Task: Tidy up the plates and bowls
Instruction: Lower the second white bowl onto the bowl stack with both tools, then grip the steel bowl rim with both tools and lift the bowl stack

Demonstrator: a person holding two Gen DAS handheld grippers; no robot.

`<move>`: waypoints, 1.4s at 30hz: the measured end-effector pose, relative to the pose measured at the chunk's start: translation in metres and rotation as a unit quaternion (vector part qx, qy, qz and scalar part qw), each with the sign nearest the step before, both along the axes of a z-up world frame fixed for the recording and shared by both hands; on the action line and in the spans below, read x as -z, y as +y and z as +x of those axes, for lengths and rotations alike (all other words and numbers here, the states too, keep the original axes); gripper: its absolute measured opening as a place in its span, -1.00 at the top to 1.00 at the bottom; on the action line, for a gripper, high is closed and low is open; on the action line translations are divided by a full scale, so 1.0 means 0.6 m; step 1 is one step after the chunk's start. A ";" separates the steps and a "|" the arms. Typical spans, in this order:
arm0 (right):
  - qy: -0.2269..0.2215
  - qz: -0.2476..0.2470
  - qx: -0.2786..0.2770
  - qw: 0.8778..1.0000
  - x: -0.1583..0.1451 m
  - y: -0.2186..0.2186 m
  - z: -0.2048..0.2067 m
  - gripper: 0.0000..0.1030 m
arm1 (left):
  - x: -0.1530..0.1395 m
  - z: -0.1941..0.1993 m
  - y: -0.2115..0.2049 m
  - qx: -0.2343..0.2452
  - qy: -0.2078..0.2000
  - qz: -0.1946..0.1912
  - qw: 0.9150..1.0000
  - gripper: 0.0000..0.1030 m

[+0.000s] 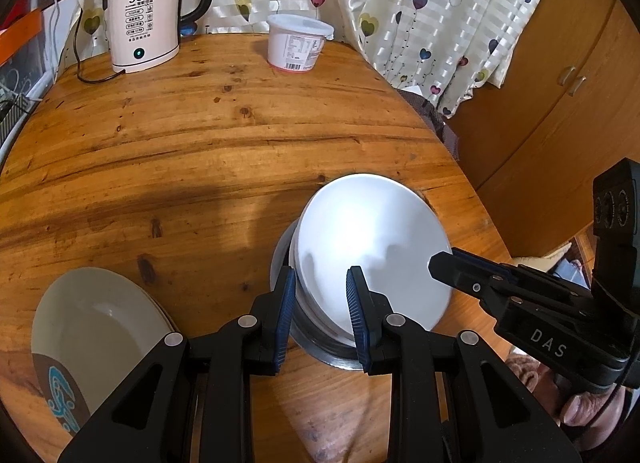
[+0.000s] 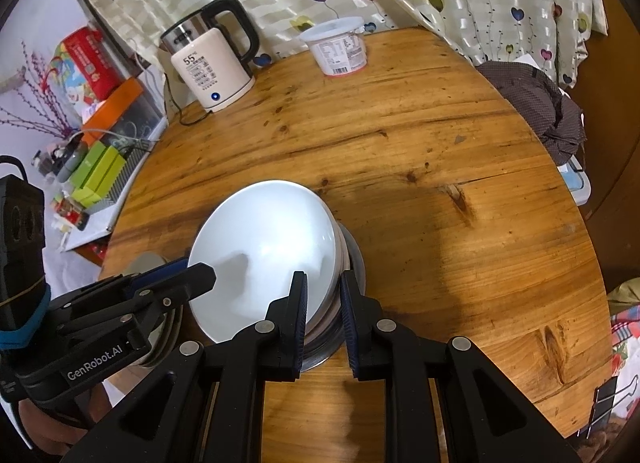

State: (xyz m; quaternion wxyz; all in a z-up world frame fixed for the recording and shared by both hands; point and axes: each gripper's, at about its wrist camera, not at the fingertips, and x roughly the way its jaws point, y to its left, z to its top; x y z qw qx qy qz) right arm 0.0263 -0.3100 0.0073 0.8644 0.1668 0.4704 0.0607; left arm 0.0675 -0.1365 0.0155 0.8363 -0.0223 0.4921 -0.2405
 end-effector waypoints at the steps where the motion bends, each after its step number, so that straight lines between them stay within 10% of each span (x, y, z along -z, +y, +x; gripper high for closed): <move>1: 0.000 0.001 0.000 1.000 0.000 -0.001 0.000 0.66 | 0.000 0.000 0.000 0.000 0.000 0.000 1.000 0.47; 42: 0.003 0.001 -0.004 1.000 0.012 -0.010 0.004 0.66 | 0.019 -0.004 -0.004 0.000 0.010 -0.004 1.000 0.42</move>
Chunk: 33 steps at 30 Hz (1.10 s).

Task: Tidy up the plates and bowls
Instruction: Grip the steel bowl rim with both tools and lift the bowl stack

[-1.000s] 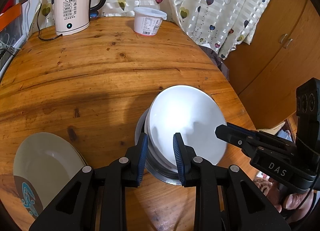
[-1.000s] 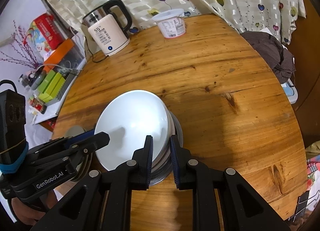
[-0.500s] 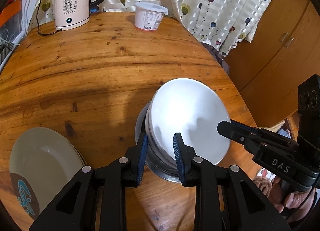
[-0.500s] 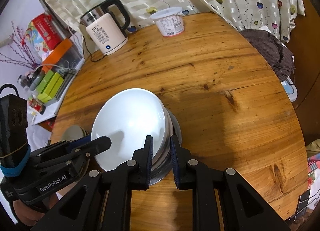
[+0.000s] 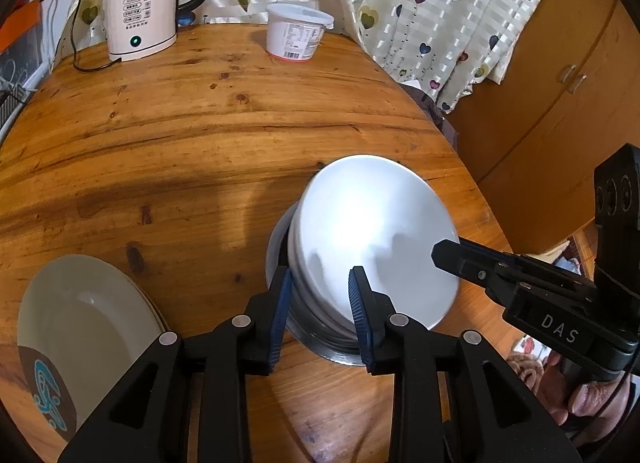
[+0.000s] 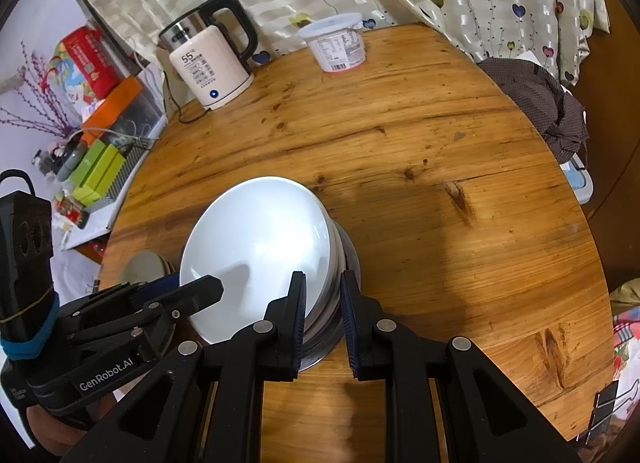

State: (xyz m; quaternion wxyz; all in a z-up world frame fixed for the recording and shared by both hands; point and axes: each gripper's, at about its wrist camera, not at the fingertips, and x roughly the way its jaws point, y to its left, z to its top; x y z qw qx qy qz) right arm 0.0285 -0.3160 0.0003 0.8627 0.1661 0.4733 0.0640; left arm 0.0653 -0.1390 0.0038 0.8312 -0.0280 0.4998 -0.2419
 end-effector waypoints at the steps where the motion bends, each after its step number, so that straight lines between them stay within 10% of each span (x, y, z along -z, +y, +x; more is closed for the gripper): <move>1: 0.000 0.002 0.000 1.000 0.000 0.000 0.000 0.66 | 0.000 0.000 0.002 -0.001 -0.001 -0.001 1.000 0.41; 33: 0.006 0.023 0.003 1.000 0.008 -0.010 -0.005 0.37 | 0.014 0.015 0.033 -0.015 0.024 -0.038 0.999 0.24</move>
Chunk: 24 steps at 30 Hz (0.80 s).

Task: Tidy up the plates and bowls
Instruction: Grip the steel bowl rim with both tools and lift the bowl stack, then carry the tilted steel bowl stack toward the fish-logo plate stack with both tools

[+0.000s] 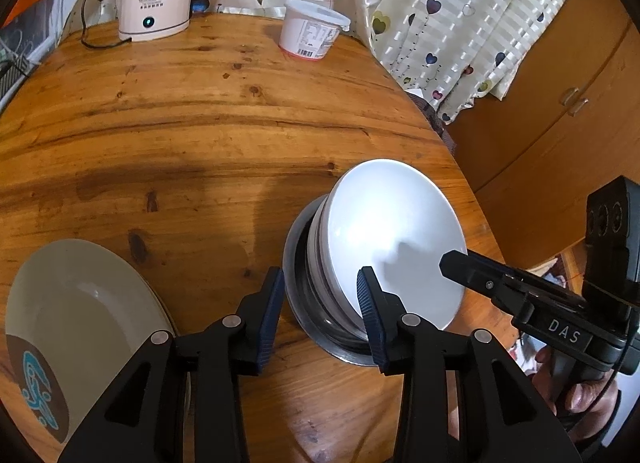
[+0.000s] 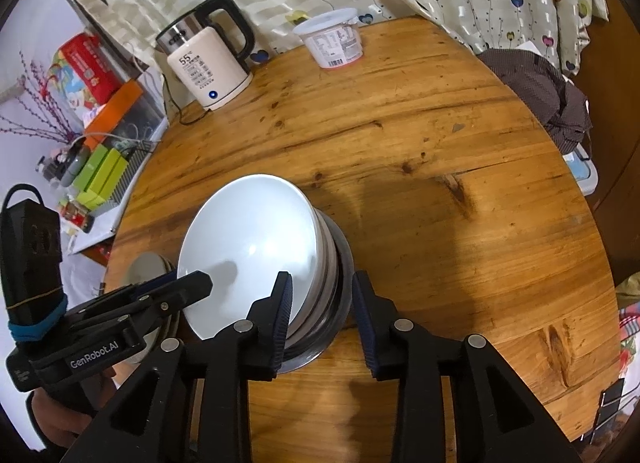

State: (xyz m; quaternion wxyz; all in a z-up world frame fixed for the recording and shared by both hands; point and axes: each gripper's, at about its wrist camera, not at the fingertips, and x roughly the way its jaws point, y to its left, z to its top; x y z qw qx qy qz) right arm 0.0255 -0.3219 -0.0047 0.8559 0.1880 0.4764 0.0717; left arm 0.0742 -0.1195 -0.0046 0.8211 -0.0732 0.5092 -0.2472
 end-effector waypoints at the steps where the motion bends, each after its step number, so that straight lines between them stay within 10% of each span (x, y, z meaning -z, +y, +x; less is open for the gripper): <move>1: 0.000 0.003 0.000 1.000 0.000 -0.001 0.001 0.34 | 0.000 0.000 0.000 0.000 0.001 -0.002 1.000 0.24; 24: 0.044 0.034 0.001 0.998 0.029 -0.001 0.028 0.16 | 0.021 0.024 0.003 0.006 0.047 -0.025 0.999 0.21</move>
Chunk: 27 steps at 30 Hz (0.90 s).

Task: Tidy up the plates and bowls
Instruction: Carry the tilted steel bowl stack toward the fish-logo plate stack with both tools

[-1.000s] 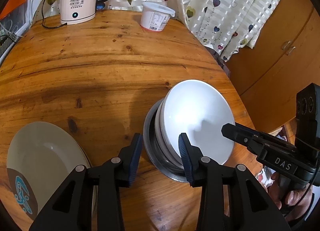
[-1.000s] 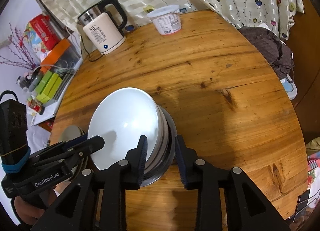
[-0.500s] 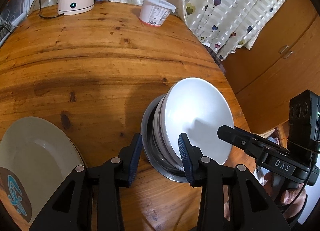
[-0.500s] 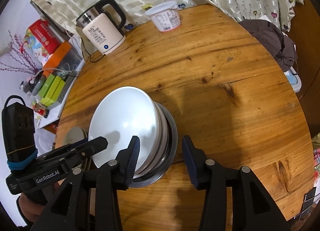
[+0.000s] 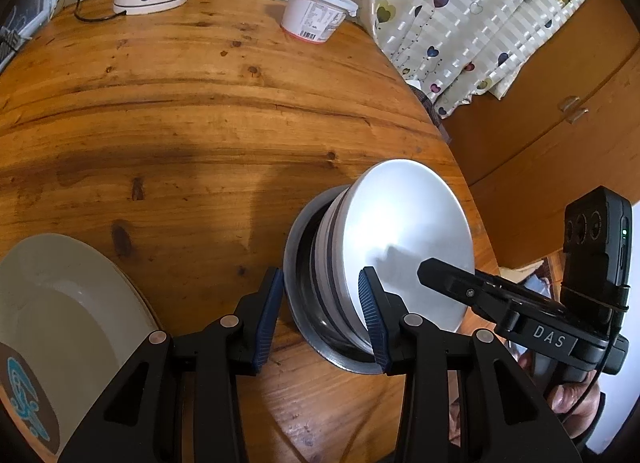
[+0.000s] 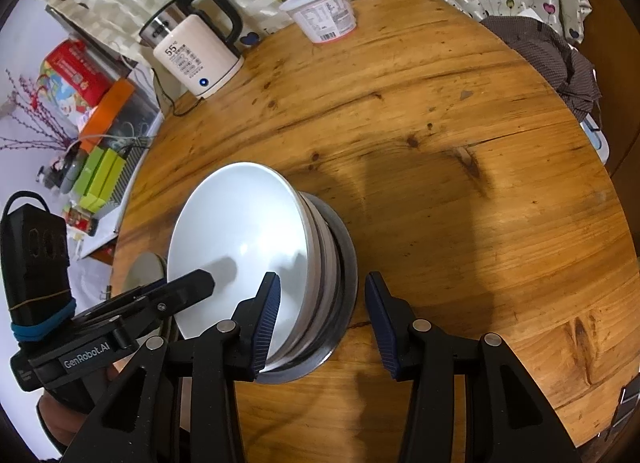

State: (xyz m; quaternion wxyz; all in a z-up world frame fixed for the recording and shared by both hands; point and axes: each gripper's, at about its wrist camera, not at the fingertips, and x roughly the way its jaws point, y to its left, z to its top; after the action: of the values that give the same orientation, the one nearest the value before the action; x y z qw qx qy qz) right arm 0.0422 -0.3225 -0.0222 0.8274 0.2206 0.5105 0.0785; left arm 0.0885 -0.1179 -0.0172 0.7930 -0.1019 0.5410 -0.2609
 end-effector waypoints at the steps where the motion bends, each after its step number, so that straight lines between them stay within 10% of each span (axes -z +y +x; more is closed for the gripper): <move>1: 0.001 0.001 0.000 1.000 0.001 0.000 0.001 0.23 | 0.001 0.001 0.001 0.000 0.002 -0.001 1.000 0.21; 27: 0.013 -0.019 -0.006 1.000 0.003 0.008 0.023 0.51 | 0.005 0.014 -0.005 -0.004 0.005 0.015 1.000 0.21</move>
State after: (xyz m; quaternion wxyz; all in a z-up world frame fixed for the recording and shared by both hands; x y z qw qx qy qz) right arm 0.0560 -0.3177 -0.0242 0.8242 0.2027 0.5239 0.0710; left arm 0.0967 -0.1207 -0.0199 0.7925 -0.0935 0.5487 -0.2491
